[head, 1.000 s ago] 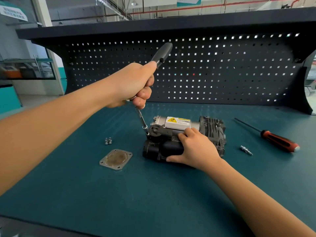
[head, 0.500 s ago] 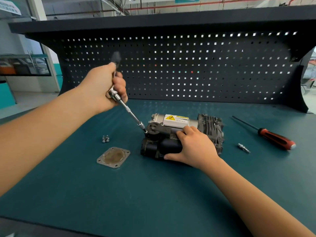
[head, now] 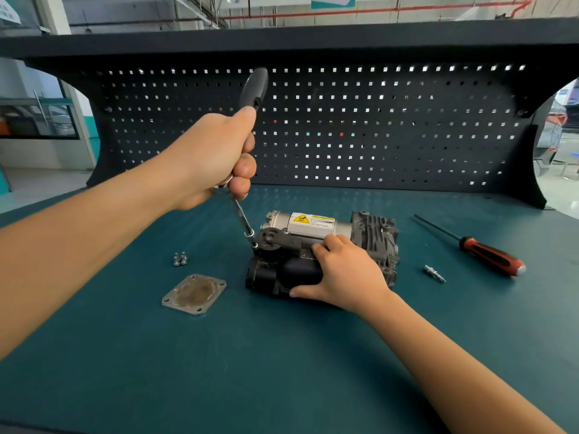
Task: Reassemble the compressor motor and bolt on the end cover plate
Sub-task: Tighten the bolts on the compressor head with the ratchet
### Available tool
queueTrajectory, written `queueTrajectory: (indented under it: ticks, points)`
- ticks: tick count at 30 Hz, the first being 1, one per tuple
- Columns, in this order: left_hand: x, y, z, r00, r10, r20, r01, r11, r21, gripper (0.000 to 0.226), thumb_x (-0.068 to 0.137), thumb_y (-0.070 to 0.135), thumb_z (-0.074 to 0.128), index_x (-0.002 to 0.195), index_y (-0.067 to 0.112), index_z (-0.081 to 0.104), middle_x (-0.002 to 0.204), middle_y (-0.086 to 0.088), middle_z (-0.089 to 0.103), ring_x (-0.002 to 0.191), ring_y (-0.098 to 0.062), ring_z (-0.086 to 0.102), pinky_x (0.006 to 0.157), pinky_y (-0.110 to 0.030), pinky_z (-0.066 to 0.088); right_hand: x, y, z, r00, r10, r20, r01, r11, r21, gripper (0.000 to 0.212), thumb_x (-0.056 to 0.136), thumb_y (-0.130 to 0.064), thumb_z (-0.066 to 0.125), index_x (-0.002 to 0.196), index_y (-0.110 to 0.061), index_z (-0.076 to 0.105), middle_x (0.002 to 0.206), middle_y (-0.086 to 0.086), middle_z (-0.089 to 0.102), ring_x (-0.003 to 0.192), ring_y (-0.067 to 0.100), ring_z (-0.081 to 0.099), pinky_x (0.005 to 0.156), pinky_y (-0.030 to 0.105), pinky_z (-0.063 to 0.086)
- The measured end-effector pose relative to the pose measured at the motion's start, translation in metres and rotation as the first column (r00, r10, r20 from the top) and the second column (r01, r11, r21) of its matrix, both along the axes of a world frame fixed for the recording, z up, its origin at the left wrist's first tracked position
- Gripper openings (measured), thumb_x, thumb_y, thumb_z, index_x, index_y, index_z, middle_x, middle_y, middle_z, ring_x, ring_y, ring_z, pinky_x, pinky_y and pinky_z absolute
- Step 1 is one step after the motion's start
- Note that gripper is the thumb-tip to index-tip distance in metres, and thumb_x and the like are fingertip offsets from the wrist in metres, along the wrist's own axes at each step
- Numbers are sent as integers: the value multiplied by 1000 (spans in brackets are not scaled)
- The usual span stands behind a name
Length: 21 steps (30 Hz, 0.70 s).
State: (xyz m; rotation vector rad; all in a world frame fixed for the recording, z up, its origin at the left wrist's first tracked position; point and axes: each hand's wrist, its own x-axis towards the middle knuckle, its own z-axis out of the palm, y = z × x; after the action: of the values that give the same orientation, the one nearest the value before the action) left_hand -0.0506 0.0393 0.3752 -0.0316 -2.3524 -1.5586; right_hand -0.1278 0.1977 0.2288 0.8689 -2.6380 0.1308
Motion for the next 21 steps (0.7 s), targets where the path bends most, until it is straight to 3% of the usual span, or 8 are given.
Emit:
queueTrajectory:
  ticks: [5, 9, 12, 14, 18, 20, 21]
  points:
    - [1, -1, 5, 994, -88, 60, 95, 987, -130, 37, 99, 36, 25, 67, 18, 30, 35, 7, 28, 29, -10, 26, 54, -30, 34, 0, 0, -1, 1000, 11, -5, -11, 1000, 3, 79, 71, -72, 56, 118, -8, 52, 110, 5, 49, 110, 22, 42, 87, 31, 39]
    - [2, -6, 2, 992, -122, 43, 126, 987, -100, 40, 100, 38, 25, 69, 15, 33, 35, 6, 30, 28, -12, 29, 58, -32, 34, -1, 2, -2, 1000, 14, -21, -14, 1000, 0, 79, 71, -73, 56, 119, -9, 53, 110, 5, 49, 109, 22, 43, 86, 31, 39]
    - [4, -15, -6, 995, -94, -28, 95, 995, 25, 40, 100, 39, 28, 70, 15, 38, 35, 7, 31, 28, -11, 30, 56, -32, 34, -1, 2, -3, 999, 10, -40, -10, 1000, -5, 79, 71, -73, 55, 119, -11, 53, 110, 4, 50, 107, 21, 44, 85, 31, 40]
    - [4, -24, -8, 998, -47, -49, 55, 979, 197, 39, 99, 40, 31, 69, 17, 40, 36, 8, 32, 28, -9, 29, 53, -28, 35, 0, 2, -3, 999, 9, -52, -10, 1000, -4, 79, 71, -74, 54, 120, -12, 53, 110, 3, 50, 107, 21, 45, 84, 31, 40]
    - [-1, -44, 2, 997, -35, -66, 69, 757, 649, 38, 99, 39, 35, 67, 19, 39, 39, 12, 32, 28, -2, 30, 46, -11, 40, 0, 2, -2, 997, 9, -76, -9, 1000, 0, 79, 72, -74, 53, 123, -13, 52, 112, 2, 51, 108, 20, 46, 84, 30, 40]
    - [-5, -56, 5, 995, -2, -99, 71, 709, 701, 37, 99, 38, 35, 67, 20, 39, 39, 12, 32, 29, -2, 30, 46, -10, 39, 0, 3, -3, 997, 8, -74, -8, 1000, -7, 79, 72, -74, 53, 123, -13, 52, 112, 3, 51, 109, 20, 45, 84, 30, 39]
    - [-8, -63, 4, 993, 45, -113, 43, 740, 672, 38, 99, 39, 34, 67, 20, 39, 38, 12, 32, 29, -3, 29, 46, -11, 38, -1, 3, -4, 997, 8, -74, -9, 1000, -10, 79, 72, -73, 54, 123, -13, 52, 112, 3, 51, 109, 21, 45, 84, 30, 40]
